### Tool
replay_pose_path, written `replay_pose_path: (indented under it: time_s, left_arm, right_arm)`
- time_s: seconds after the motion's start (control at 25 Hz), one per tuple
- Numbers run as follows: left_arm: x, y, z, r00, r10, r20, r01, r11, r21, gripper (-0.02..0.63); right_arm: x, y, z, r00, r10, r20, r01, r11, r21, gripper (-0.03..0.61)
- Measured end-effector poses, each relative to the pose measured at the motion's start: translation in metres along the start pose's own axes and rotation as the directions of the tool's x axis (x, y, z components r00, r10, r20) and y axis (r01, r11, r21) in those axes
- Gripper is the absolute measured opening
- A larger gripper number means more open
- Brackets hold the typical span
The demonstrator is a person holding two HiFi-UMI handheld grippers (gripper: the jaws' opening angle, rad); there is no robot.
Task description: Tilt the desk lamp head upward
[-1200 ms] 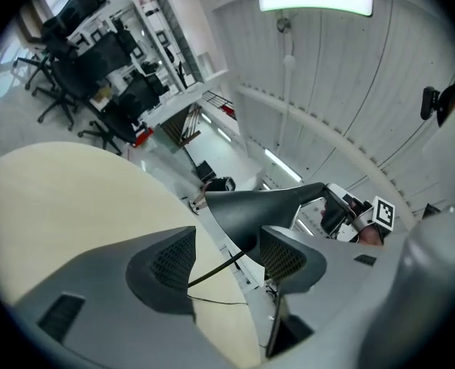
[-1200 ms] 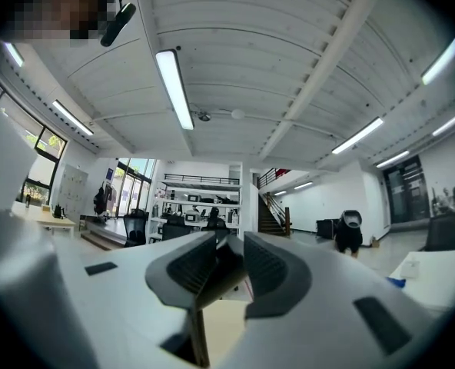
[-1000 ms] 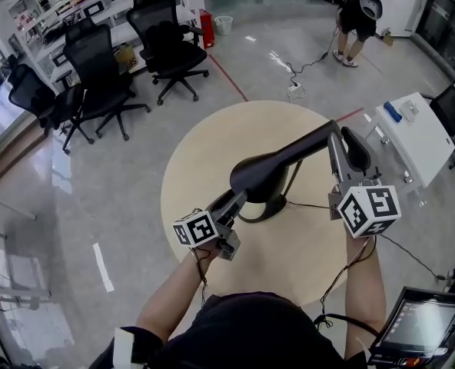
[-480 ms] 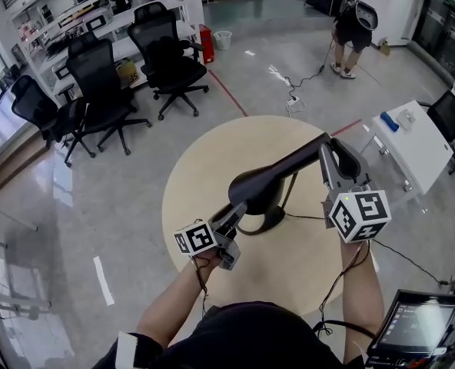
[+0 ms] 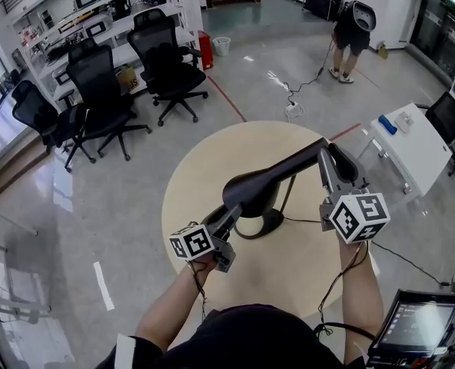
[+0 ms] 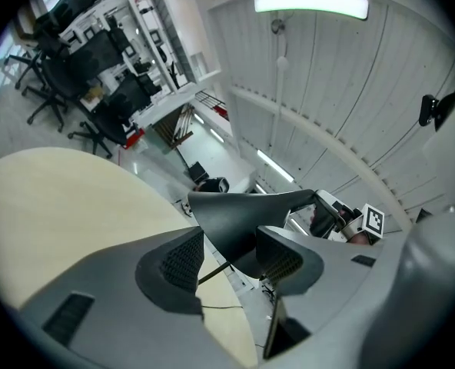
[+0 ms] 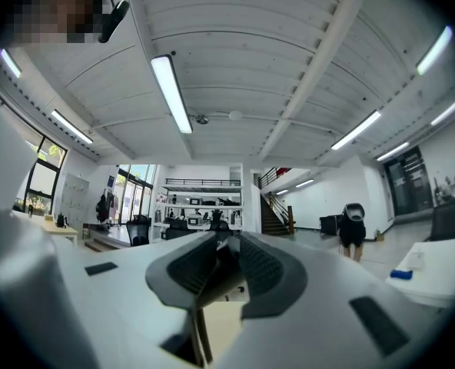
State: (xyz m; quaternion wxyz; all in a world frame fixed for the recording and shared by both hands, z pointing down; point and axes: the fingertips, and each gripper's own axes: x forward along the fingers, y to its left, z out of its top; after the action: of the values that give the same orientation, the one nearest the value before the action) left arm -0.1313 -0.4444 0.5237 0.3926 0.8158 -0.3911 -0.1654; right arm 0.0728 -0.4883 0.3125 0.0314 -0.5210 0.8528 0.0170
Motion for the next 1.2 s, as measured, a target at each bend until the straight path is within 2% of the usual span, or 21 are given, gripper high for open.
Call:
replay_pose_path:
  time_s: [0.4, 0.72, 1.2]
  left_arm:
    - [-0.022, -0.010, 0.038, 0.998, 0.026, 0.062, -0.033, 0.994, 0.106, 0.221]
    - [-0.027, -0.017, 0.051, 0.997, 0.033, 0.073, -0.042, 0.990, 0.138, 0.221]
    - [-0.037, -0.043, 0.089, 0.987, 0.000, 0.159, -0.029, 0.982, 0.185, 0.221]
  right_arm:
    - [0.001, -0.005, -0.010, 0.999, -0.001, 0.039, -0.005, 0.988, 0.151, 0.092]
    - [0.000, -0.008, -0.012, 0.998, -0.016, 0.052, 0.006, 0.983, 0.183, 0.092]
    - [-0.006, -0.017, -0.024, 0.998, -0.036, 0.057, 0.020, 0.966, 0.257, 0.092]
